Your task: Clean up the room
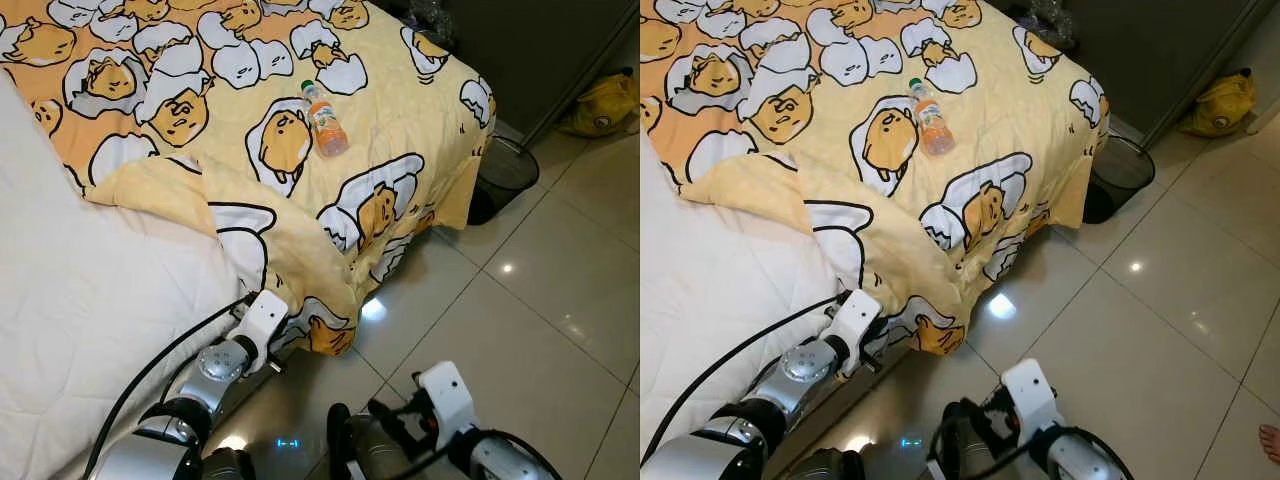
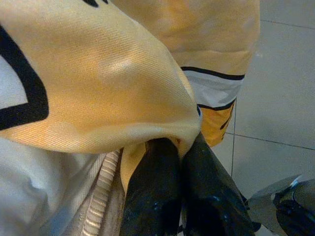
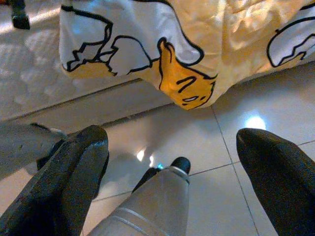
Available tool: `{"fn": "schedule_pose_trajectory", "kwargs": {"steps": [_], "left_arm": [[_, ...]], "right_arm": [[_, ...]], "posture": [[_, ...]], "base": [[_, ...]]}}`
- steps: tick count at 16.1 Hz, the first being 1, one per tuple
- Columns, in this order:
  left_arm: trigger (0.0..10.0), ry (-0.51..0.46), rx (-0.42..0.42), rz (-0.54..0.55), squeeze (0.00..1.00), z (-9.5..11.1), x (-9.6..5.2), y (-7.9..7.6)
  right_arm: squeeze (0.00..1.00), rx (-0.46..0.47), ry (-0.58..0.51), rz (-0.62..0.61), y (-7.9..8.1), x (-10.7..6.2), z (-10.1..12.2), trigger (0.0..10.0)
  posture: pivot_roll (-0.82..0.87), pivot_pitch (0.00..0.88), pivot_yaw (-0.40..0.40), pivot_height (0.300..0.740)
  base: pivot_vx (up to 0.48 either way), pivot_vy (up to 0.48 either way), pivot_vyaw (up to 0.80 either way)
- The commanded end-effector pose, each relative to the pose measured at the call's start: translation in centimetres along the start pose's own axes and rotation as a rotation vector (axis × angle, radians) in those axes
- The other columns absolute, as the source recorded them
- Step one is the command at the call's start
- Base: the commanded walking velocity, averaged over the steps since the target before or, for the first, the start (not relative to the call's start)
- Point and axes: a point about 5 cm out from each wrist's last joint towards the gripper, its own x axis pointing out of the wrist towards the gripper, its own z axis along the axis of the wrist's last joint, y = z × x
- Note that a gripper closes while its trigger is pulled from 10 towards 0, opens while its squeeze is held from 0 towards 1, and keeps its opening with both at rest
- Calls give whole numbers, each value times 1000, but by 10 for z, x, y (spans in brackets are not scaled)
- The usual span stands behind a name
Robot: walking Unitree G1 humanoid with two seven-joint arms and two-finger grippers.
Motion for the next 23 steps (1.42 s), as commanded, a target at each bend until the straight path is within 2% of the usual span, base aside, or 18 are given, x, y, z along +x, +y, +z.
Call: {"fn": "schedule_pose_trajectory", "kwargs": {"steps": [1, 3, 6, 10, 11, 14, 16, 18, 19, 21, 22, 23], "left_arm": [[10000, 4, -4, -23, 0, -5, -1, -8], [10000, 6, -17, -18, 0, -7, -2, -9], [10000, 11, -24, -3, 0, -9, -3, -8], [10000, 22, 29, -33, 0, -12, -2, -16], [10000, 34, 68, -58, 0, -13, -1, -22], [10000, 73, 97, -156, 0, -17, 2, -46], [10000, 131, 138, -251, 0, -28, 0, -77], [10000, 154, 140, -286, 0, -32, -1, -93], [10000, 164, 105, -323, 0, -33, -1, -115], [10000, 160, 107, -315, 0, -32, -1, -122], [10000, 160, 126, -270, 1000, -35, -2, -116], [10000, 157, 137, -238, 1000, -37, -2, -110]], "right_arm": [[0, -18, 22, 22, 3, -2, -6, 10000], [0, -24, 27, 36, 4, -3, -7, 10000], [0, -28, 31, 40, 4, -2, -8, 10000], [0, -41, 44, 80, 5, -1, -10, 10000], [0, -42, 52, 89, 6, -1, -11, 10000], [0, -47, 85, 122, 8, -4, -17, 10000], [0, -54, 104, 149, 10, -6, -20, 10000], [0, -56, 118, 159, 13, -9, -25, 10000], [0, -54, 141, 161, 16, -6, -38, 10000], [0, -51, 158, 162, 17, 1, -46, 10000], [0, -47, 181, 152, 18, 11, -56, 10000], [0, -43, 196, 147, 20, 16, -62, 10000]], "posture": [[-167, 209, -65, 740], [-167, 201, -67, 740], [-163, 197, -69, 740], [-158, 200, -72, 740], [-158, 202, -72, 740], [-163, 206, -74, 740], [-161, 209, -75, 740], [-163, 209, -75, 740], [-169, 209, -76, 740], [-171, 211, -76, 740], [-171, 210, -78, 740], [-171, 209, -79, 740]], "base": [[0, 0, 0], [0, 0, 0], [-400, 0, 0], [-210, 0, 0], [0, 0, 0], [0, 0, 0], [0, 0, 0], [0, 0, 0], [0, 0, 0], [0, 0, 0], [0, 0, 0], [0, 0, 0]]}}
